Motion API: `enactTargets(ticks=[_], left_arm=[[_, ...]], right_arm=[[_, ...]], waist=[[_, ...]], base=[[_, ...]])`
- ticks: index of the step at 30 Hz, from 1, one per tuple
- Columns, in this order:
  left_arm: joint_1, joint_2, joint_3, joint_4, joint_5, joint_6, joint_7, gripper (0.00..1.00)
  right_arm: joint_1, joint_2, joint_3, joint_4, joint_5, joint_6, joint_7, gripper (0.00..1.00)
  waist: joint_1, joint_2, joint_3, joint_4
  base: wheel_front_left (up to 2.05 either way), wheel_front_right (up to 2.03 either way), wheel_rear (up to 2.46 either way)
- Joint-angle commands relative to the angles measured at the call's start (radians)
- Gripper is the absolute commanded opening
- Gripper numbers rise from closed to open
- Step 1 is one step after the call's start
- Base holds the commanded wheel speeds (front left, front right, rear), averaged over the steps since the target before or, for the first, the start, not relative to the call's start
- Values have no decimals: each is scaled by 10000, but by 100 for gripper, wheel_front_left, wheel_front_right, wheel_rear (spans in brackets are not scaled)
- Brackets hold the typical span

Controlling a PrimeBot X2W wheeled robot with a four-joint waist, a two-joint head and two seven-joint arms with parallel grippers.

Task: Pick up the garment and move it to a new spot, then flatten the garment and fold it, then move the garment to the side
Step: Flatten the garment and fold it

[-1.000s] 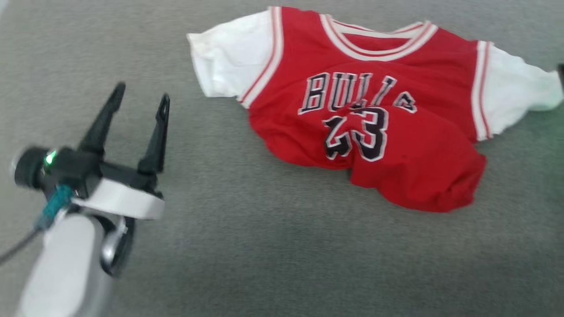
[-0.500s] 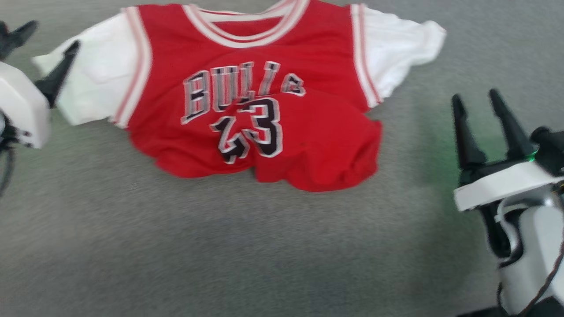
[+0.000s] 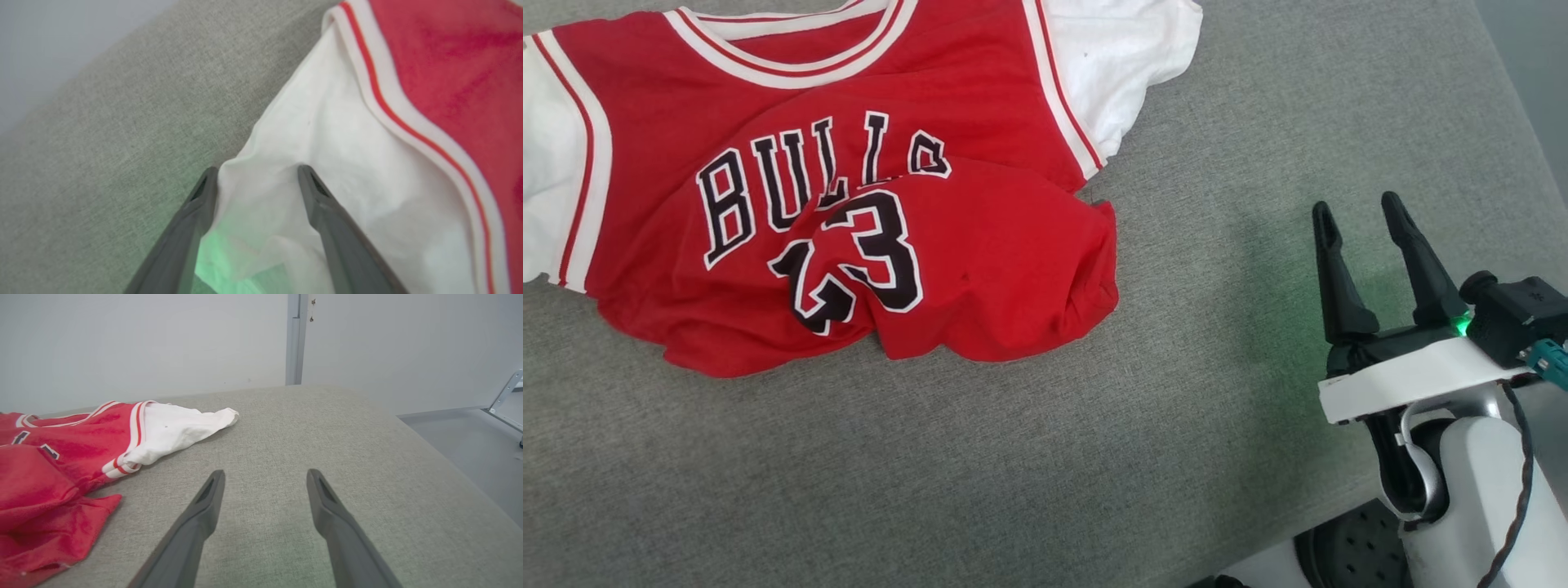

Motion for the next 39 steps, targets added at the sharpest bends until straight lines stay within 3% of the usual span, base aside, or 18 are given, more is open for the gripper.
enactTargets(ticks=[1,2,3,4,9,12,16,21,31,36,38,39], left_arm=[[57,-22,-242,9,-267,23,145,100],[9,-50,-325,-19,-344,17,146,83],[-11,-76,-437,-54,-425,17,154,45],[-46,-82,-543,-98,-501,17,139,2],[-358,-94,-800,-132,-564,26,-258,0],[-761,-234,-905,-100,-472,26,-722,0],[-1310,-584,-1176,-57,-350,26,-1415,0],[-1811,-1068,-1799,-4,-382,26,-1993,0],[-2581,-1517,-3020,261,-740,34,-2754,0],[-2845,-1689,-3448,312,-947,35,-2962,0],[-2895,-1737,-3541,319,-1050,29,-3066,0],[-2916,-1755,-3584,327,-1106,28,-3122,0]], right_arm=[[60,23,27,-176,-119,-3,66,100],[40,9,41,-276,-135,-3,78,100],[-5,-19,76,-381,-157,-3,166,100],[-82,-67,147,-474,-149,-3,242,100],[-737,-616,748,-623,-171,-3,981,100],[-1709,-1432,1661,-450,77,-5,2071,100],[-3469,-2699,3322,-109,1245,-6,3619,100],[-5759,-3824,4364,982,2720,-5,4965,100],[-8509,-4464,6090,3737,4597,-5,7068,100],[-8866,-4470,6852,4261,5099,-3,7212,100],[-8943,-4505,7178,4361,5223,-3,7225,42],[-8958,-4524,7327,4413,5300,-2,7201,0]], waist=[[0,0,-1,63],[0,0,8,98],[0,0,16,137],[0,0,38,177],[0,0,159,348],[0,0,383,546],[0,0,772,972],[0,0,1162,1575],[0,0,1614,2256],[0,0,1593,2347],[0,0,1547,2358],[0,0,1520,2360]], base=[[0,0,0],[0,0,0],[0,0,0],[0,0,0],[0,0,0],[0,0,0],[0,0,0],[0,0,0],[0,0,0],[0,0,0],[0,0,0],[0,0,0]])
